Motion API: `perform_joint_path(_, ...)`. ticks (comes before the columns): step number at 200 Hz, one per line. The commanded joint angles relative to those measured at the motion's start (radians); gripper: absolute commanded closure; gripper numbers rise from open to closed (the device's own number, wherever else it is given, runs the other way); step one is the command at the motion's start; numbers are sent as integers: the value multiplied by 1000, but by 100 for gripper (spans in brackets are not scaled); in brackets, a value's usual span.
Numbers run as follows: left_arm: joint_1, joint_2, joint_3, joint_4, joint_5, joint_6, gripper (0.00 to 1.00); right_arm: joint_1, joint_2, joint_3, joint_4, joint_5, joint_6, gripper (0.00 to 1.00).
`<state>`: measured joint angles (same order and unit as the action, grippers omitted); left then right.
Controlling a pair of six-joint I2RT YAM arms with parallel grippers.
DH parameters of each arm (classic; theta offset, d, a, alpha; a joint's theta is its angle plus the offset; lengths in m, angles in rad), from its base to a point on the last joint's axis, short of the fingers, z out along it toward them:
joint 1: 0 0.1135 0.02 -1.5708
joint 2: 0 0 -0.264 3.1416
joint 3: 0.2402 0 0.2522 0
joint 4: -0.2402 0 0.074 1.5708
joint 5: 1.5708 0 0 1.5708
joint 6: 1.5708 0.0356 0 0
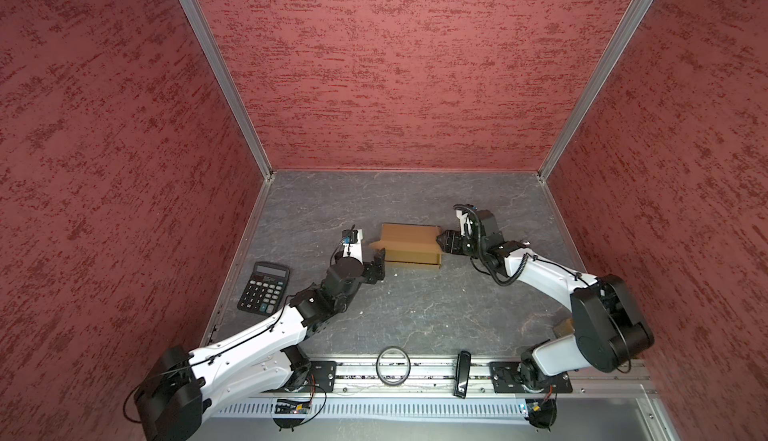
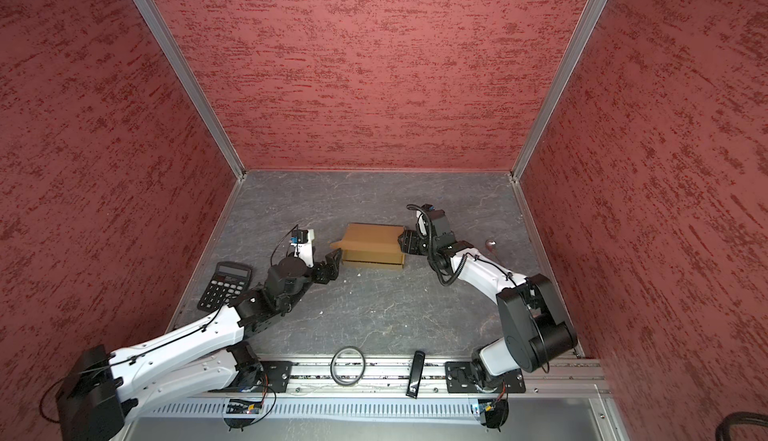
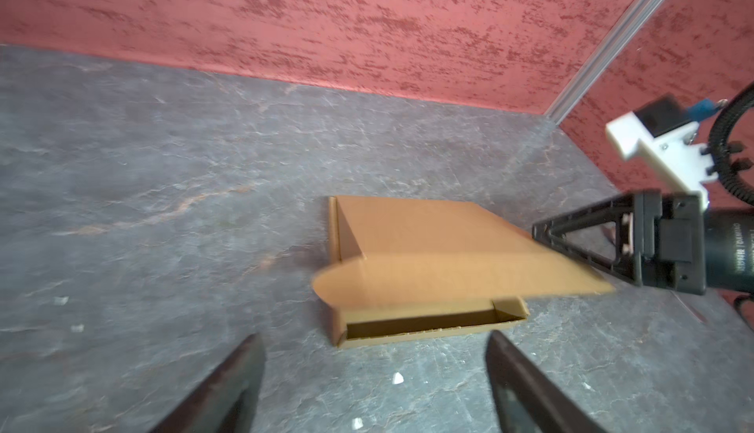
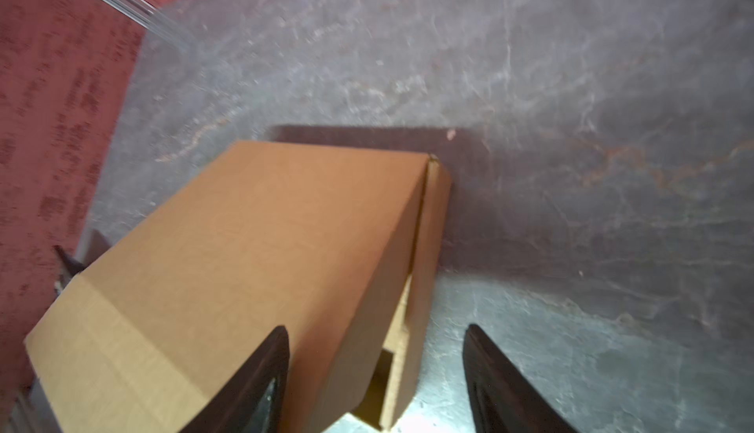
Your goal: Fold the paper box
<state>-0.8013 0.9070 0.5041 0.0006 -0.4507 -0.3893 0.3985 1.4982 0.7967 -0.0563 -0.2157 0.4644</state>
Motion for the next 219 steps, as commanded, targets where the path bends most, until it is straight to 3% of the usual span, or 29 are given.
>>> perform_joint_path(1, 69, -10, 71, -164, 27, 3, 4, 5, 18, -28, 55, -17, -7, 32)
perform_joint_path(33, 239, 104, 145, -169, 258, 25, 0, 5, 43, -41, 77, -10, -11, 32)
perform_joint_path(58, 299, 262, 175, -114, 354, 40, 1, 4, 75, -44, 85, -8, -12, 34)
perform_joint_path(106, 325, 505, 235, 1, 445, 55, 12, 4, 121, -41, 82, -4, -18, 39)
perform_joint_path(173, 351, 675, 281, 64, 520, 59, 24, 5, 161, -34, 67, 14, -26, 53)
perform_joint_path(219, 350, 744, 284, 77, 529, 57, 46, 5, 175, -32, 69, 25, -29, 59)
